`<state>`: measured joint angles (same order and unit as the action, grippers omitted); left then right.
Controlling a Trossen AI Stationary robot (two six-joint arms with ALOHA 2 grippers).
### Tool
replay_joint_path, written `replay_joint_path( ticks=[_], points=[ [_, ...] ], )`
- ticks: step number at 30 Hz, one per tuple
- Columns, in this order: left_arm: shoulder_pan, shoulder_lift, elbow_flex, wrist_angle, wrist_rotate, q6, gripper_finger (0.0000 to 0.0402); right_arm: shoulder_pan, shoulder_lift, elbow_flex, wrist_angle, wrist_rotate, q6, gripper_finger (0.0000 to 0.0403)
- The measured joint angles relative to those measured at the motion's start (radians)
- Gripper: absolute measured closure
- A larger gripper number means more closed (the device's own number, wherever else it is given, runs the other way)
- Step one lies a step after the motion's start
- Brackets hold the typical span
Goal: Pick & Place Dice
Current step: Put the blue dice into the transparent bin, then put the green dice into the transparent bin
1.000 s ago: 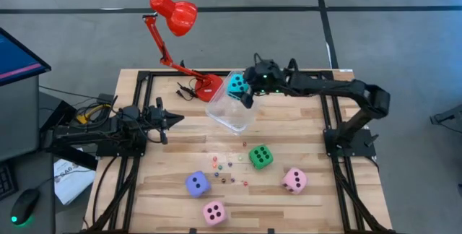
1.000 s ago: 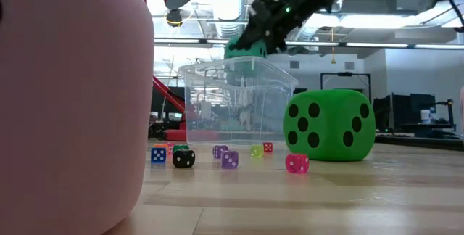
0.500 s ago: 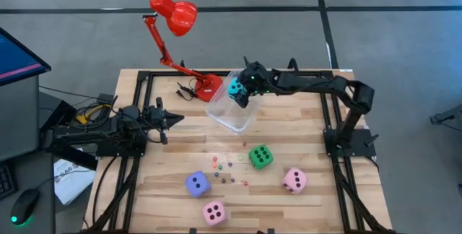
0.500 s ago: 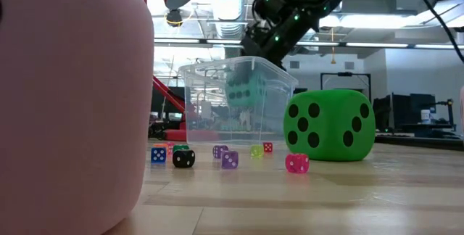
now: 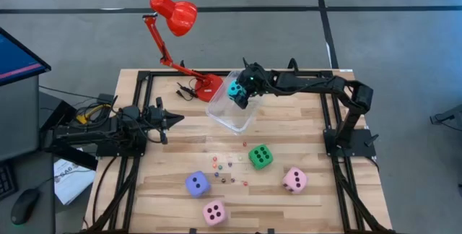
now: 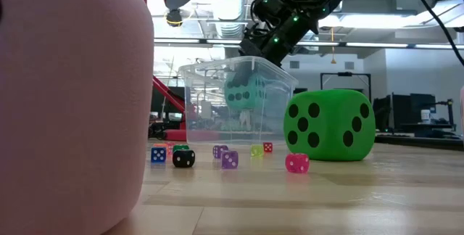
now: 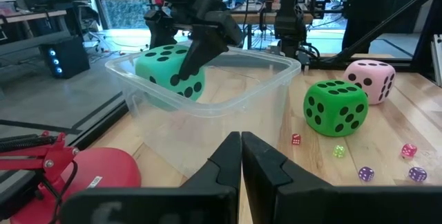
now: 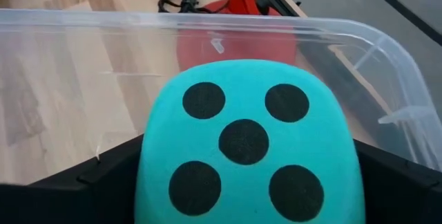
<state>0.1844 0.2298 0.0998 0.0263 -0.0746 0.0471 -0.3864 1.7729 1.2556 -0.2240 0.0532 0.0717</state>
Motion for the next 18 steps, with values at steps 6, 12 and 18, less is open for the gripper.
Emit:
replay_joint_path(
  ticks=[6, 12, 18],
  points=[
    [0.000, 0.000, 0.000, 0.000, 0.000, 0.000, 0.0401, 0.008, -0.001, 0.000, 0.022, -0.015, -0.053, 0.0005],
    [0.000, 0.000, 0.000, 0.000, 0.000, 0.000, 0.0401, 0.021, 0.000, 0.000, 0.022, -0.001, -0.053, 0.0004],
    [0.000, 0.000, 0.000, 0.000, 0.000, 0.000, 0.0401, 0.019, 0.000, 0.000, 0.020, 0.002, -0.038, 0.0003]
  ],
)
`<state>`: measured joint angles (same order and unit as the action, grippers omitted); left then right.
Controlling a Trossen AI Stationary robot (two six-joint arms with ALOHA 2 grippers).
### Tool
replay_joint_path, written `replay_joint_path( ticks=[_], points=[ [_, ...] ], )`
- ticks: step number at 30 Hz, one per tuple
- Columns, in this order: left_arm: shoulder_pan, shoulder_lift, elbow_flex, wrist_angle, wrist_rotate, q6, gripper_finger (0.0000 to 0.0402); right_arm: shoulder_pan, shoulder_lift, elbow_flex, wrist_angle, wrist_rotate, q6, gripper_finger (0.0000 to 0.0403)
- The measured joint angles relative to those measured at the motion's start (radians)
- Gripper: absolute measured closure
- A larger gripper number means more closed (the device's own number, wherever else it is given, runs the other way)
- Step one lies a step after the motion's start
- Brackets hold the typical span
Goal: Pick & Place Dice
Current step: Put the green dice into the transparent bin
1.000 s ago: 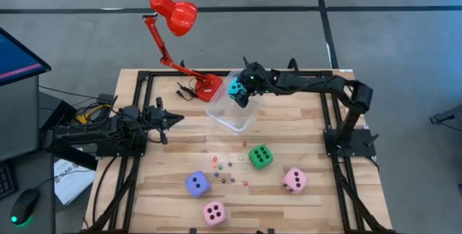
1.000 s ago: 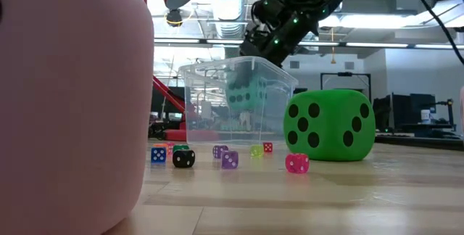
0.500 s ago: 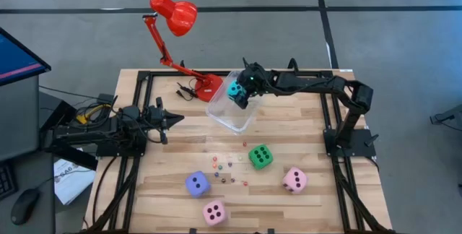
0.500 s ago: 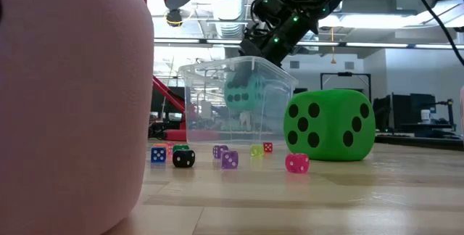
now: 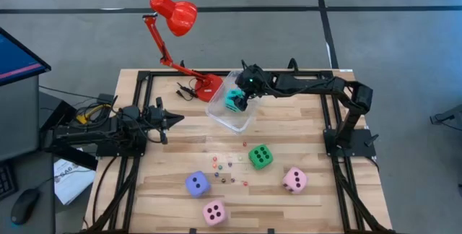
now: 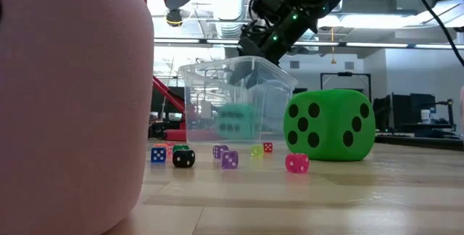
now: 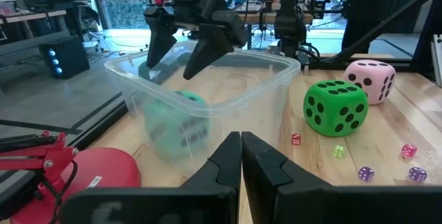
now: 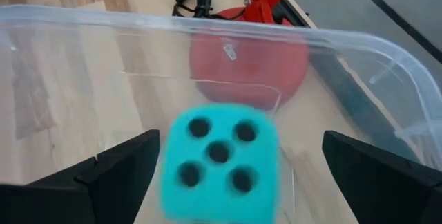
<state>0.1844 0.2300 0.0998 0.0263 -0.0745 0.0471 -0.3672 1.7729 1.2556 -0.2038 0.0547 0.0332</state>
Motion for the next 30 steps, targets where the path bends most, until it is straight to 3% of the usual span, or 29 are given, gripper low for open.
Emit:
replay_joint_path(
  ticks=[30],
  points=[
    [0.000, 0.000, 0.000, 0.000, 0.000, 0.000, 0.0401, 0.002, 0.000, 0.000, 0.025, -0.009, 0.020, 0.0003]
  ],
)
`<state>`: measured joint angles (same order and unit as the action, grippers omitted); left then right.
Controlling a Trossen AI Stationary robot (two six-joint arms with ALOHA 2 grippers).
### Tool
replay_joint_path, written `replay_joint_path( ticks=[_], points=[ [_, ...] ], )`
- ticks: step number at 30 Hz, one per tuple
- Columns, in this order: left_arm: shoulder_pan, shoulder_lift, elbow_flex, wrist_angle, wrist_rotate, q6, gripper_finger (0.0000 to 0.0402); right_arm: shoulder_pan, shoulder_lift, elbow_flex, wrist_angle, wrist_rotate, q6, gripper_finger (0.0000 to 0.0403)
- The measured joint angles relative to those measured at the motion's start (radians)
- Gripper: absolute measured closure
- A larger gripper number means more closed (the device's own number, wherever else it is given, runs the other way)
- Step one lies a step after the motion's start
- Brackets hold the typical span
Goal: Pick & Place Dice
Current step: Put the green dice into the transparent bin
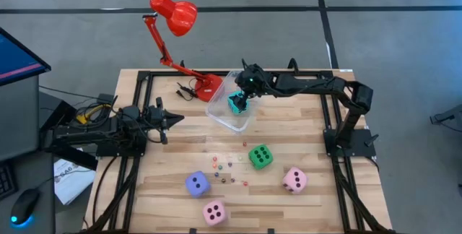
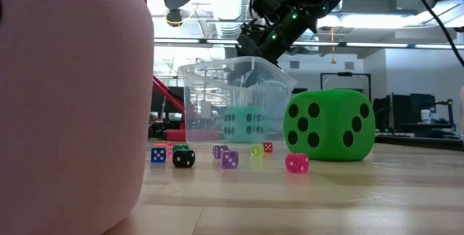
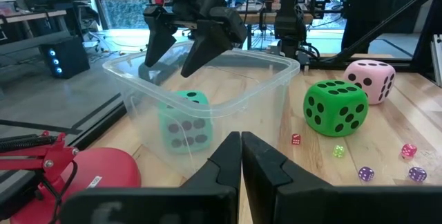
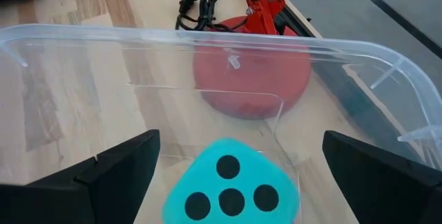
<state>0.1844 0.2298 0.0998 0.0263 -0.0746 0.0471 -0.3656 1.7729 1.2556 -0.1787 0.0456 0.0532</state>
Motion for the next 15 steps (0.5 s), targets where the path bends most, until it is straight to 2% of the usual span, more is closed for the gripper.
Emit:
replay_joint_path(
  ticks=[8, 15],
  points=[
    [0.000, 0.000, 0.000, 0.000, 0.000, 0.000, 0.0401, 0.000, -0.010, -0.001, -0.025, -0.008, -0.042, 0.0003],
    [0.000, 0.000, 0.000, 0.000, 0.000, 0.000, 0.0401, 0.000, -0.122, -0.001, -0.061, -0.022, -0.062, 0.0003]
  ],
)
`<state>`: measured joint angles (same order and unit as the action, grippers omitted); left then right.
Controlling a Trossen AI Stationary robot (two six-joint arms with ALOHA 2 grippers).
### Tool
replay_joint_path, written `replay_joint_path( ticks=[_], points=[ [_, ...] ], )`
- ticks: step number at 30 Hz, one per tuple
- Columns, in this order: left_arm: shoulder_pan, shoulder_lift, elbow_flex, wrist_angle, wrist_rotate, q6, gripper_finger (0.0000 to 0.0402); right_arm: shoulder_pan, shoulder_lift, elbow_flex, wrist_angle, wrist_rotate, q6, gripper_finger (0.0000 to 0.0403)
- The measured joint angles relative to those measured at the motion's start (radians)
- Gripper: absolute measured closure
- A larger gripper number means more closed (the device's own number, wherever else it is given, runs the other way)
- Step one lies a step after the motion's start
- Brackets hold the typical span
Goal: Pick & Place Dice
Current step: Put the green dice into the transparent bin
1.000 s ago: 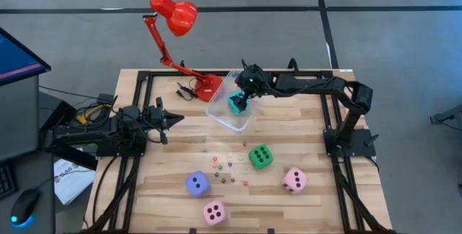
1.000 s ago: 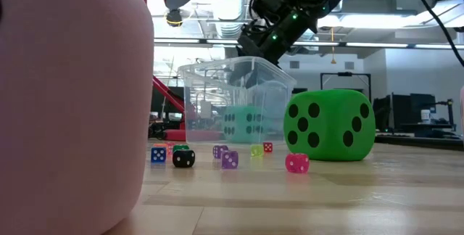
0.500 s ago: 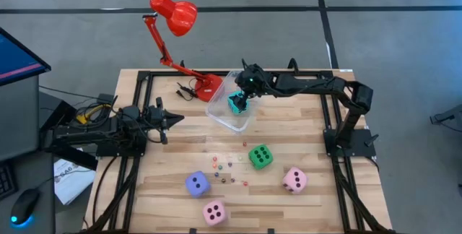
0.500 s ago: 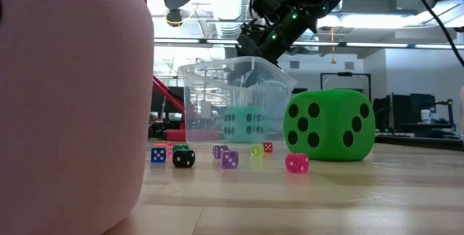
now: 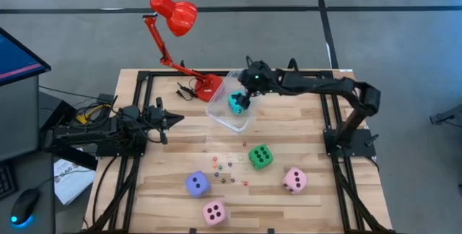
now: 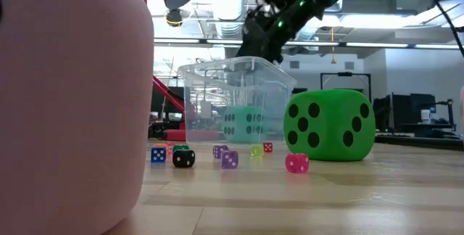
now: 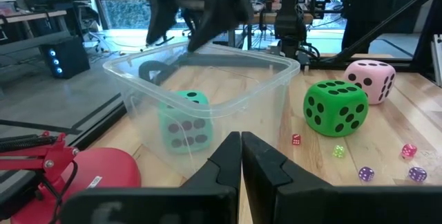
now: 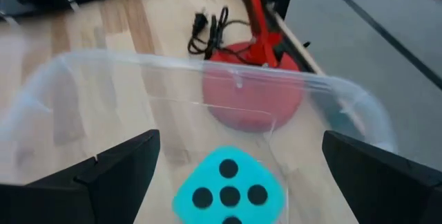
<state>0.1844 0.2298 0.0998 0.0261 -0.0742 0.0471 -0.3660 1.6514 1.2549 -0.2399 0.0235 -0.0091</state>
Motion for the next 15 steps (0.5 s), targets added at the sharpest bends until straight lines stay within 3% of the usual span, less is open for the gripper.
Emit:
replay_joint_path(
  ticks=[15],
  points=[
    [0.000, 0.000, 0.000, 0.000, 0.000, 0.000, 0.0401, 0.048, -0.306, 0.001, -0.318, 0.003, 0.074, 0.0003]
  ],
)
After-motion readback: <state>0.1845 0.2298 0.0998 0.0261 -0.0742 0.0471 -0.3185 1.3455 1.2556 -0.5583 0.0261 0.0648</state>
